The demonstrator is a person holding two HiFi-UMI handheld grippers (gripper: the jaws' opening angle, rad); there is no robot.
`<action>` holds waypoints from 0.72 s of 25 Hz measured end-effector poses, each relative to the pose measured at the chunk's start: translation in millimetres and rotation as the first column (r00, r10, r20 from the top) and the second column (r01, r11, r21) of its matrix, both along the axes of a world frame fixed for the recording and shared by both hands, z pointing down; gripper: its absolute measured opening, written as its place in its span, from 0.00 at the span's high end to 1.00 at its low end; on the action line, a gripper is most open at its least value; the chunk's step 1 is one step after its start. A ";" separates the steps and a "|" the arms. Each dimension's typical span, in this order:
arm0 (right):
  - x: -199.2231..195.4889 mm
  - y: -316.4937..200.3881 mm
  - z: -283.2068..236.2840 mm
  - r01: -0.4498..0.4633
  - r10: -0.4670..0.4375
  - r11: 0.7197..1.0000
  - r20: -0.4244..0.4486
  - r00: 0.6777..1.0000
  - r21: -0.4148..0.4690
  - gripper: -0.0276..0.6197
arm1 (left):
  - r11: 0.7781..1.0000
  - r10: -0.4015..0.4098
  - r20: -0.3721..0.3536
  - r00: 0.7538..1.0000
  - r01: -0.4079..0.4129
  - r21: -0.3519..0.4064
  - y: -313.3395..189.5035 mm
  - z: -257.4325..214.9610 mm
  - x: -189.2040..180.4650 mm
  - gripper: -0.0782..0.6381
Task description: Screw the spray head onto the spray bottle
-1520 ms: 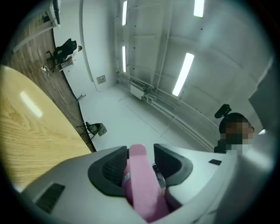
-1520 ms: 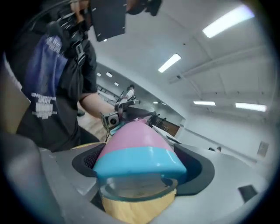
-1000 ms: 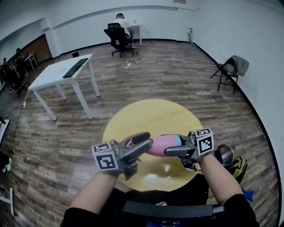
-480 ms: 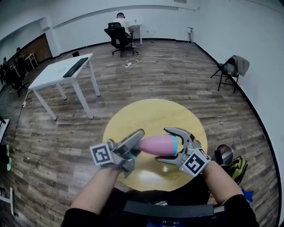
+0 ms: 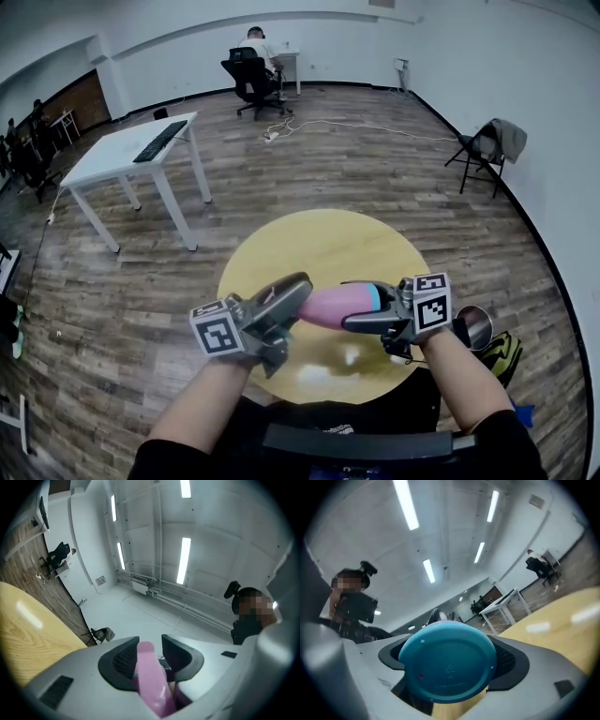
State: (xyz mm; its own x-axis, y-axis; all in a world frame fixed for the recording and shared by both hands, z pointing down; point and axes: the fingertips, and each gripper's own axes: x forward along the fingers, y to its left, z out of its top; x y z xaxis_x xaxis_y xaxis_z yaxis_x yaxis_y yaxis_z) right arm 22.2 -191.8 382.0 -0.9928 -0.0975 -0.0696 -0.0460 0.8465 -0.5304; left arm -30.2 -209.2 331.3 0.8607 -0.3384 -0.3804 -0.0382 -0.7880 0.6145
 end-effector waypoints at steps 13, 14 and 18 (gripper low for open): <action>-9.4 14.0 8.6 -0.029 0.321 0.633 -0.228 0.919 0.773 0.11 | 0.989 -0.011 -0.067 0.998 0.001 -0.147 -12.6 14.8 -12.6 0.63; -3.1 10.1 3.5 -0.082 0.280 0.741 -0.197 0.939 0.666 0.11 | 0.990 -0.019 -0.082 0.996 0.007 -0.138 -13.4 10.8 -16.1 0.63; 24.7 -9.5 -13.9 -0.173 0.194 0.930 -0.033 0.981 0.324 0.11 | 0.994 -0.035 -0.096 0.995 0.025 -0.111 -14.4 -1.9 -24.0 0.63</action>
